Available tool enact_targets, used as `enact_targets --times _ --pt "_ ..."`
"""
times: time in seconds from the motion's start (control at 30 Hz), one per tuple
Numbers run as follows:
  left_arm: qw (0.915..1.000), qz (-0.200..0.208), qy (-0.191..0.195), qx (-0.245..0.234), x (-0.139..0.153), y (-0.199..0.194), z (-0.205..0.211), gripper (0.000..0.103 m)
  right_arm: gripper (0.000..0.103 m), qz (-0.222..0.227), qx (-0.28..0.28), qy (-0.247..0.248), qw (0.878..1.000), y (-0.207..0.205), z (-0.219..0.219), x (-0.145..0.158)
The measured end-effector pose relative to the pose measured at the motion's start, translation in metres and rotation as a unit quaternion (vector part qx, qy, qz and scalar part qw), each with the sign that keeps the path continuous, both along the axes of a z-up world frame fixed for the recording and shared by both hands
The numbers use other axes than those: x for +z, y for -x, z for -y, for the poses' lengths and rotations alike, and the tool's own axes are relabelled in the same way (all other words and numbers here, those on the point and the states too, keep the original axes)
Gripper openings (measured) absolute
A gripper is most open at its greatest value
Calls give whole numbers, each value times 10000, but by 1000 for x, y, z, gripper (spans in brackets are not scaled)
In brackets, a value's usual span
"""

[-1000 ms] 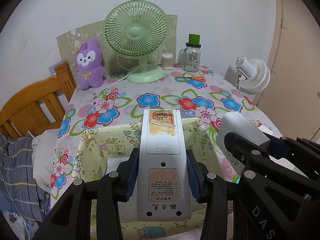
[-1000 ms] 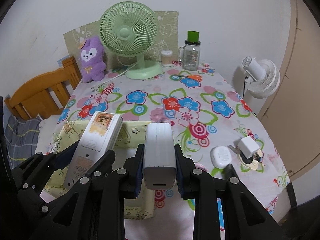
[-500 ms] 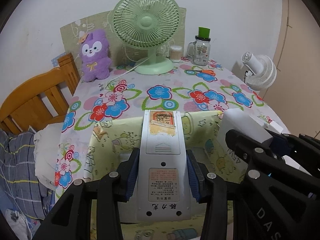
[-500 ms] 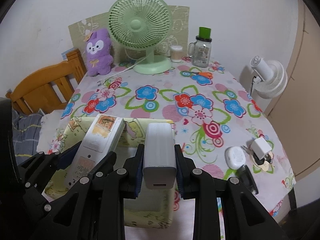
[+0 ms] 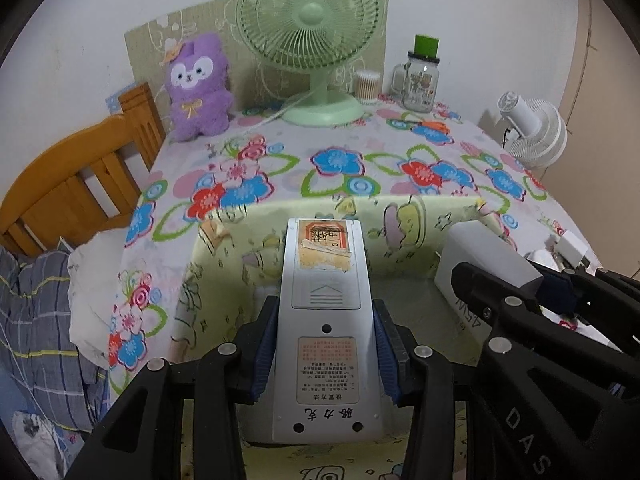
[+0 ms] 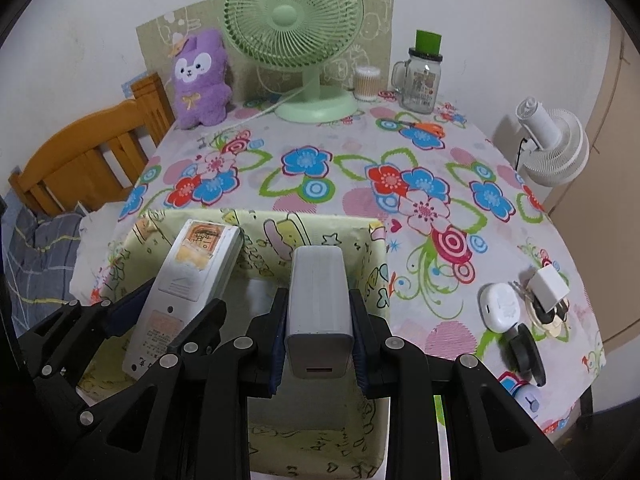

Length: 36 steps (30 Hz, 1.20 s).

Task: Organize rigid objects
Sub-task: 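Lower the power strip into the box and open the left tool while the right tool releases the power bank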

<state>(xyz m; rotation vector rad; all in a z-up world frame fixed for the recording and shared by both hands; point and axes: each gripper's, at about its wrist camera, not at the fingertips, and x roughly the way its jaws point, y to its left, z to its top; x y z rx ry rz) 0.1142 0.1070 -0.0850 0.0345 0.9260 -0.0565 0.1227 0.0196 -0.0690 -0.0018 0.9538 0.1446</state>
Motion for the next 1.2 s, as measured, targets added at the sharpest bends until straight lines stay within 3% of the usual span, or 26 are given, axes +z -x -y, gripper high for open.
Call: enact_targets --times 0.3,0.77,0.87,0.93,1.03,1.1,1.2 --pt "9997 -229 4 -25 -14 -6 2 47 31 -240 -12 -34 9997 -6 0 -17" --pt "9986 -393 295 -173 -9 -5 10 75 31 -336 186 -251 9989 -9 8 -15" --pt "9995 -245 146 -133 -1 2 11 90 34 -348 193 -356 9986 -7 9 -12" --pt "9998 -132 69 -115 4 7 10 93 39 -302 206 -347 9987 -4 9 -8" --pt "9999 -81 59 -72 9 9 8 94 56 -148 191 -210 9995 2 7 0" --pt "10000 -22 54 -55 13 12 8 94 60 -78 219 -261 9994 7 8 5" --pt "9999 100 -28 -84 20 19 12 95 75 67 137 -112 9998 12 10 13"
